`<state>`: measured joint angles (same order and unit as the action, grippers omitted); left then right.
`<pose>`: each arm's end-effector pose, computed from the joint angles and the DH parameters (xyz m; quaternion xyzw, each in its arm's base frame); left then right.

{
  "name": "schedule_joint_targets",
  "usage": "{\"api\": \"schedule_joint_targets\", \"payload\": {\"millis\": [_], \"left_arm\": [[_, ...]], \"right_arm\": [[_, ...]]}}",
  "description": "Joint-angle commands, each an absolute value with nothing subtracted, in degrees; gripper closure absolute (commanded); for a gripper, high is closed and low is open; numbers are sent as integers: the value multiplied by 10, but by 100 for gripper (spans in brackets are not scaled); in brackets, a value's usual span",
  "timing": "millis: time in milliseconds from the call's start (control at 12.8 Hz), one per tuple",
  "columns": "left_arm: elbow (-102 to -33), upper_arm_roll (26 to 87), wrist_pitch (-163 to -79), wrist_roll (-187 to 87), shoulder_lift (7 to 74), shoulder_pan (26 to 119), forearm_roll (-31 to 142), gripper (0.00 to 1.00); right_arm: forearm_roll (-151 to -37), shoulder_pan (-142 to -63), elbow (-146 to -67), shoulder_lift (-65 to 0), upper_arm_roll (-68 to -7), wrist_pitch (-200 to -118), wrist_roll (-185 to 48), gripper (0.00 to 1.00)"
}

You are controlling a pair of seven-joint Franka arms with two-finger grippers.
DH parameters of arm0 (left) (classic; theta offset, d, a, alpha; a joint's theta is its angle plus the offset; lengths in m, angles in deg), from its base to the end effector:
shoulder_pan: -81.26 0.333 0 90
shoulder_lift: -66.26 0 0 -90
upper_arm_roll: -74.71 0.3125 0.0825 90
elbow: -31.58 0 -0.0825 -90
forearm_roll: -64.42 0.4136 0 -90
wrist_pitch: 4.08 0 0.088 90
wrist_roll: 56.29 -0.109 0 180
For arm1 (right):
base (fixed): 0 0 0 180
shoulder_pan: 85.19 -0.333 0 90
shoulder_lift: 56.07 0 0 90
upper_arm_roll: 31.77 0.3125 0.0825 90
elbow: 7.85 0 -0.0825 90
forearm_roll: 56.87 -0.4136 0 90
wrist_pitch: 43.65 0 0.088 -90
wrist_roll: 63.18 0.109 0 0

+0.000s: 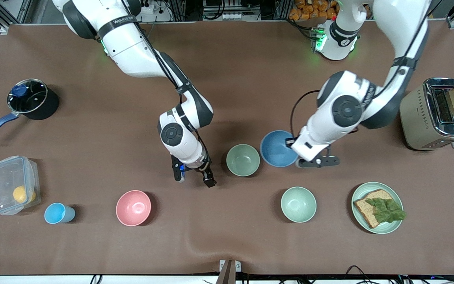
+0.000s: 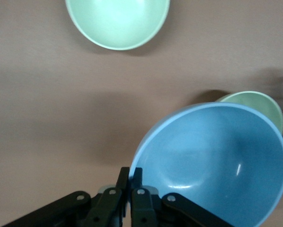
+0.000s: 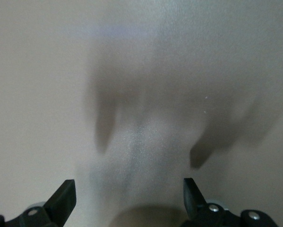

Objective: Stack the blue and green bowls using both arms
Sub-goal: 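Carry the blue bowl over the green bowl with the left gripper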

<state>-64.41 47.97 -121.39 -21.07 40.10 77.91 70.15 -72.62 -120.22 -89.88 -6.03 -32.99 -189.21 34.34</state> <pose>0.6097 -0.3119 0.3394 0.9975 0.0399 -0.0446 0.0382 0.6360 0.4262 0.1690 -0.7845 0.6033 0.0271 0.1406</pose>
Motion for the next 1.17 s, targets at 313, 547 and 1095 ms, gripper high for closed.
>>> {"api": "schedule_joint_targets", "payload": {"millis": [313, 547, 1095], "left_arm": [[-588, 482, -1270, -109, 316, 716, 697, 100], [-589, 483, -1302, -84, 295, 696, 701, 100], [-594, 486, -1334, -85, 267, 694, 704, 100]], "right_arm": [[-735, -1202, -871, -50, -327, -1891, 378, 0], [-734, -1200, -871, -50, -328, -1892, 389, 0], [-730, -1203, -871, -49, -329, -1894, 395, 0]]}}
